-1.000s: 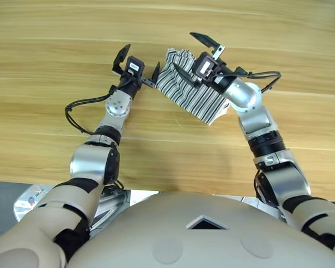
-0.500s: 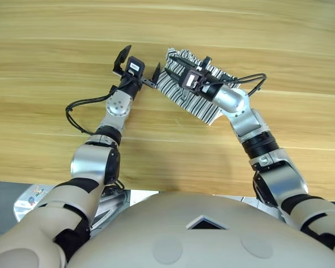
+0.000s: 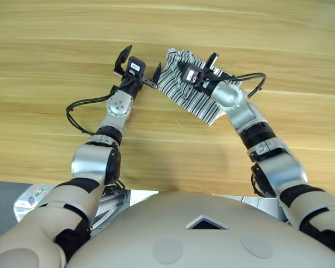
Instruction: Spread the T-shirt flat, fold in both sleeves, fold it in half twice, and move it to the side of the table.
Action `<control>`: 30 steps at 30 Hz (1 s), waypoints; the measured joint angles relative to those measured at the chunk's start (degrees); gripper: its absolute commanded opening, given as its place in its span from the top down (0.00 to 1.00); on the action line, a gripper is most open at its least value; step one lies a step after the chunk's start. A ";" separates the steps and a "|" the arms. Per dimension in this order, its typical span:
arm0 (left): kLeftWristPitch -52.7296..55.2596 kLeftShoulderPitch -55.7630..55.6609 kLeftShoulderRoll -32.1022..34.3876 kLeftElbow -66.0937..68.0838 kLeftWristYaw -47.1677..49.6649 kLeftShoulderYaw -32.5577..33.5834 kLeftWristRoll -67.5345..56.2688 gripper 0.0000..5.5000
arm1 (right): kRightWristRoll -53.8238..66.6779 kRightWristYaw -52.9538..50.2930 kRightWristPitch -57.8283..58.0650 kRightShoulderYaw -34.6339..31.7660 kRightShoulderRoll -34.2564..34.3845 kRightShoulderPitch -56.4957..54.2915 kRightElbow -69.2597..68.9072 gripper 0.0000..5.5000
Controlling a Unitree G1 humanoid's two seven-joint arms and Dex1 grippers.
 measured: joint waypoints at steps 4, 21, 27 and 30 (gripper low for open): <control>0.00 0.00 -0.09 0.00 0.01 0.08 0.00 0.02 | 0.33 -2.84 1.68 -1.63 0.53 -3.84 8.78 0.99; -2.67 3.44 1.09 -1.00 5.97 2.12 -0.17 0.02 | 8.24 -19.27 16.85 -18.97 -22.50 -5.28 31.79 0.99; -3.58 5.36 2.29 -1.81 6.19 3.32 -1.77 0.02 | 9.58 -14.32 15.72 -22.35 -26.37 -2.47 32.10 0.99; -3.59 5.58 3.04 -1.81 5.71 4.29 -2.37 0.02 | 11.30 -11.88 14.00 -24.69 -26.63 -2.27 32.21 0.99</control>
